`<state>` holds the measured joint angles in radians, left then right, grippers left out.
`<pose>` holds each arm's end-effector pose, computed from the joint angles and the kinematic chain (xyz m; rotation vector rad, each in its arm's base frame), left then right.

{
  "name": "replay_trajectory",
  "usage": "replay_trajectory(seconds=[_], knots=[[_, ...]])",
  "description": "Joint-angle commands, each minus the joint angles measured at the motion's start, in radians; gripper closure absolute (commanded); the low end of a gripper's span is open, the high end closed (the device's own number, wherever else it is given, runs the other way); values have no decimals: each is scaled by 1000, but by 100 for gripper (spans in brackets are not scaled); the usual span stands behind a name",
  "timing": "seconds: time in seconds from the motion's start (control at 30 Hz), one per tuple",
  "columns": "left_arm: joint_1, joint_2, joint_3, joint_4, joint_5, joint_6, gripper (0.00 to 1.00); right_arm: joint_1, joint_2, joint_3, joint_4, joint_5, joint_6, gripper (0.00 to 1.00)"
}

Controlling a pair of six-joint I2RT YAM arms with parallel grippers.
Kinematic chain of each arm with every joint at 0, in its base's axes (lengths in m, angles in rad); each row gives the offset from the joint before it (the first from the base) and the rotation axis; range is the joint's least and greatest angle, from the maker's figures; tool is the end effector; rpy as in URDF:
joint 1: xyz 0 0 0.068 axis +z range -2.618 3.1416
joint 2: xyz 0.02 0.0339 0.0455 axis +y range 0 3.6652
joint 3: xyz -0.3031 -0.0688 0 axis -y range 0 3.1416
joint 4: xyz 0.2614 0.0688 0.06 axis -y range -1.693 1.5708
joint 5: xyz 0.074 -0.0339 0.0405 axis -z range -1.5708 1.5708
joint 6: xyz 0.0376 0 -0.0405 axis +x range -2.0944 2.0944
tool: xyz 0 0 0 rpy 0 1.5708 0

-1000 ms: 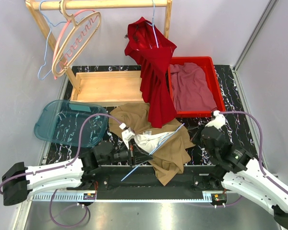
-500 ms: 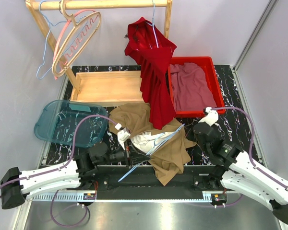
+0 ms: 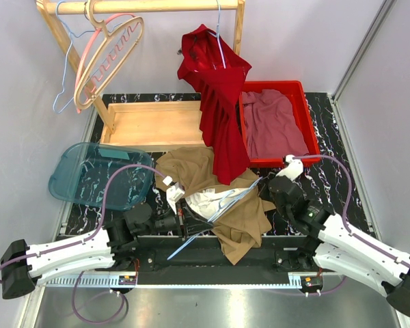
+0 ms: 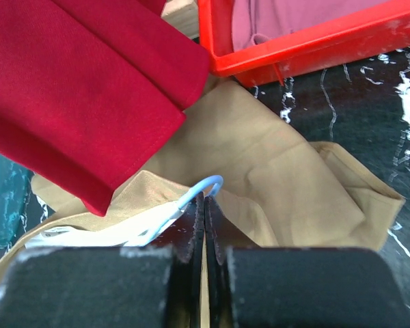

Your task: Place the skirt on the hanger

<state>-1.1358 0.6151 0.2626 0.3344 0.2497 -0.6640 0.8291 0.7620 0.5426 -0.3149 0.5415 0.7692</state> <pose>0.0543 -0.1390 0.2525 0.6444 1.7197 -1.5442 0.1226 0.1051 0.2703 0.2597 2.0336 0.4357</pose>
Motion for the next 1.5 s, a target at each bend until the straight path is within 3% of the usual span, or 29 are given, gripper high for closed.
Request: replay_trajectory(seconds=[0.0,0.3,0.53,0.87,1.0,1.27,1.47], knots=[[-5,0,13,103,25,-8,100,-4,-12,-70,201,55,-10,100],[-5,20,9,127,20,-9,100,-4,-105,-213,391,-53,-4,100],[-5,40,7,149,13,-5,100,-4,-168,-250,402,-213,-27,100],[-4,97,15,189,2,4,100,-4,-104,-237,413,-376,-54,100],[-5,120,24,183,-6,12,100,-4,-116,-213,283,-304,-42,100],[-5,61,21,111,-40,24,100,-2,-378,-176,16,-106,-31,100],[-5,31,18,91,-26,17,100,-4,-405,-162,-30,-25,-24,100]])
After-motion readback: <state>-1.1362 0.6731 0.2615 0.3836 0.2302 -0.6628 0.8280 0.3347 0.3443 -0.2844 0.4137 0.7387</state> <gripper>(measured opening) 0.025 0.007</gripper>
